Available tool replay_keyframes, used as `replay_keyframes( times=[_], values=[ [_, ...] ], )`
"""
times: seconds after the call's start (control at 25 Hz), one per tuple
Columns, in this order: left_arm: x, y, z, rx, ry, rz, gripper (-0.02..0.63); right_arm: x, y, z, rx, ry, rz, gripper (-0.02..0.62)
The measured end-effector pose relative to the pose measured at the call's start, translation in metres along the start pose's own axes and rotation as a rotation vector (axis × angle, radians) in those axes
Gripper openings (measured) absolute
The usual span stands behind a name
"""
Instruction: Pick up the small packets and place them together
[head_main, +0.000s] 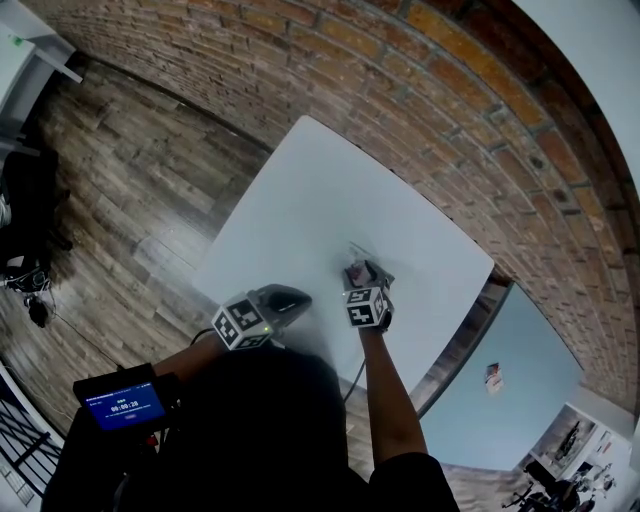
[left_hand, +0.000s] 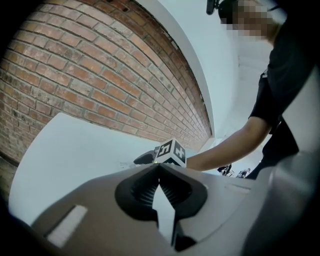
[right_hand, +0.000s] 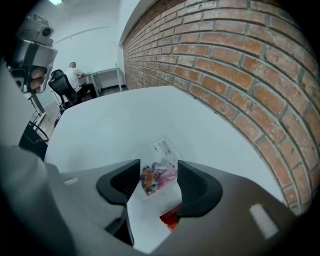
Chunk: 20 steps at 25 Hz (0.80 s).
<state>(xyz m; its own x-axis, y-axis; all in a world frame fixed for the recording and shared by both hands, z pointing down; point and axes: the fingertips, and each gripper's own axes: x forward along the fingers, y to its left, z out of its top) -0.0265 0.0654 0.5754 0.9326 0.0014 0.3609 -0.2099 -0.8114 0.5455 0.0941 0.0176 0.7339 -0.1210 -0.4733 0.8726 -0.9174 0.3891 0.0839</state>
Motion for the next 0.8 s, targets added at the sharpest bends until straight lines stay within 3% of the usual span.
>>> replay_keyframes(
  times=[0.36,0.56,0.8],
  values=[
    [-0.002,0.000,-0.001,-0.014,-0.004,0.006,0.002,-0.002,0.005,-0.007,0.011,-0.008,0.005,0.235],
    [0.000,-0.002,-0.002,0.004,-0.001,0.001,0.002,-0.034,-0.025,-0.008,0.047,-0.085,-0.060,0.236],
    [0.001,-0.006,-0.005,-0.002,0.009,-0.012,0.002,-0.035,-0.045,-0.059,0.084,0.011,-0.020,0.235]
  ],
)
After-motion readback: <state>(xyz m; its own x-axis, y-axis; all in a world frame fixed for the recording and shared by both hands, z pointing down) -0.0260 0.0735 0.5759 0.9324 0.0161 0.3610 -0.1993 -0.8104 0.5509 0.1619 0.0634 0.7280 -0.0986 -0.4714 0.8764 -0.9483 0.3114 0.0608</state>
